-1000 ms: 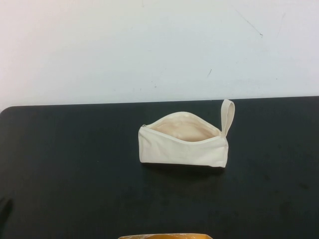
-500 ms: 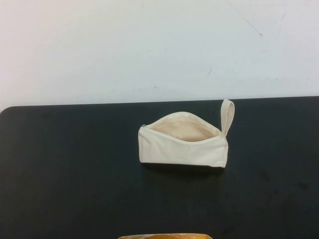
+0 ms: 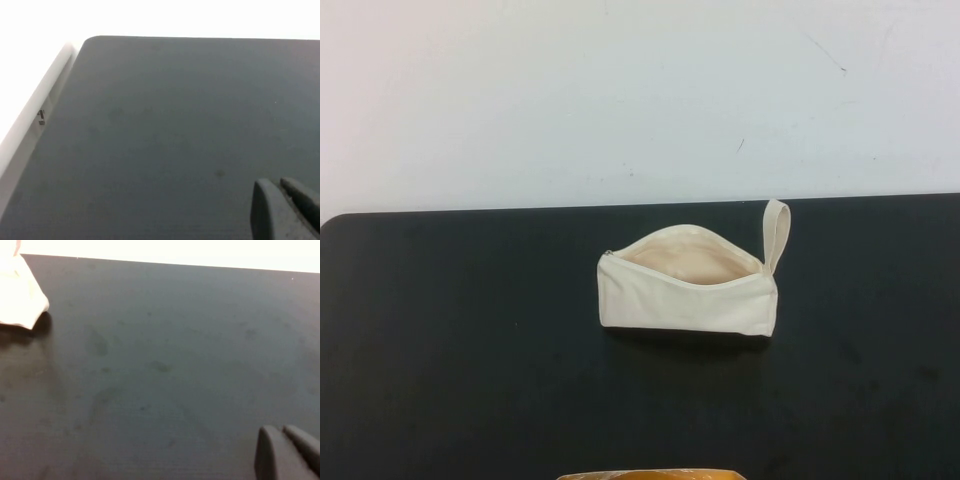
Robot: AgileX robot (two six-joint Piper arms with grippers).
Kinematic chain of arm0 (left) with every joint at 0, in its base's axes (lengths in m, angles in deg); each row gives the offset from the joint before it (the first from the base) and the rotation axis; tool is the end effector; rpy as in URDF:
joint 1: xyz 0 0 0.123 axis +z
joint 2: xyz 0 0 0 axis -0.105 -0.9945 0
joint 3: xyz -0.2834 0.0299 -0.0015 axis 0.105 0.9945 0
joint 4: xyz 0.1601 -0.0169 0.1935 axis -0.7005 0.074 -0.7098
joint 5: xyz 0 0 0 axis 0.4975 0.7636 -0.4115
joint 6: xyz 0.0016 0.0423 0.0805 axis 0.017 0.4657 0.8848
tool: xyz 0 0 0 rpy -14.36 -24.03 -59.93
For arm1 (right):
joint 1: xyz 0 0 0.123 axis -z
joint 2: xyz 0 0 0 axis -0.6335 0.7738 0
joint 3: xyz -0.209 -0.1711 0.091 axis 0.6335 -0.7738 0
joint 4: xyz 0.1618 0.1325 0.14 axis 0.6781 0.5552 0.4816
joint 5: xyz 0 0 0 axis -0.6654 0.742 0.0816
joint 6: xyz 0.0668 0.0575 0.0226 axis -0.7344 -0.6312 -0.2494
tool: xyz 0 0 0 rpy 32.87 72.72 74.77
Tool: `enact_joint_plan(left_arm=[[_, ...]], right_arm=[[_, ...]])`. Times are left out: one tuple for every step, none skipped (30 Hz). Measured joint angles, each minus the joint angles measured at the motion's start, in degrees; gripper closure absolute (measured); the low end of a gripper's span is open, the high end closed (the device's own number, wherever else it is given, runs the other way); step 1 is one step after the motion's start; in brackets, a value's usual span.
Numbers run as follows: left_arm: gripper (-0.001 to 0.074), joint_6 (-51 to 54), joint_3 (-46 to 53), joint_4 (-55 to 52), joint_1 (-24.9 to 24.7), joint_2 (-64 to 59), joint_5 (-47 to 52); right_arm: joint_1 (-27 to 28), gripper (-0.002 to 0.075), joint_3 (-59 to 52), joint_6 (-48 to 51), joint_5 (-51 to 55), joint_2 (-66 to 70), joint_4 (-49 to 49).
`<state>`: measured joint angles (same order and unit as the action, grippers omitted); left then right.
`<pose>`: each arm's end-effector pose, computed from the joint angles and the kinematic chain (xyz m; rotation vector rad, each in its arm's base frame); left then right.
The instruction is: Put eraser into pencil case
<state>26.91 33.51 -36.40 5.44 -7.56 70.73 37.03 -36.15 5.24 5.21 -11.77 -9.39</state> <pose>0.0541 -0.0003 0.1773 -0.0784 1.8113 -0.0708 0.0531 0.0000 0.1743 -0.0888 1.8333 -0.0465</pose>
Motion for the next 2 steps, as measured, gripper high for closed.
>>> enact_joint_plan(left_arm=[[0.0736,0.25,0.00,-0.13,0.00,0.00,0.13],[0.0736,0.26,0.00,-0.12,0.00,0.00,0.25]], right_arm=[[0.00,0.0727,0.00,0.00,0.00,0.00,0.00],[0.00,0.0727,0.00,0.00,0.00,0.00,0.00]])
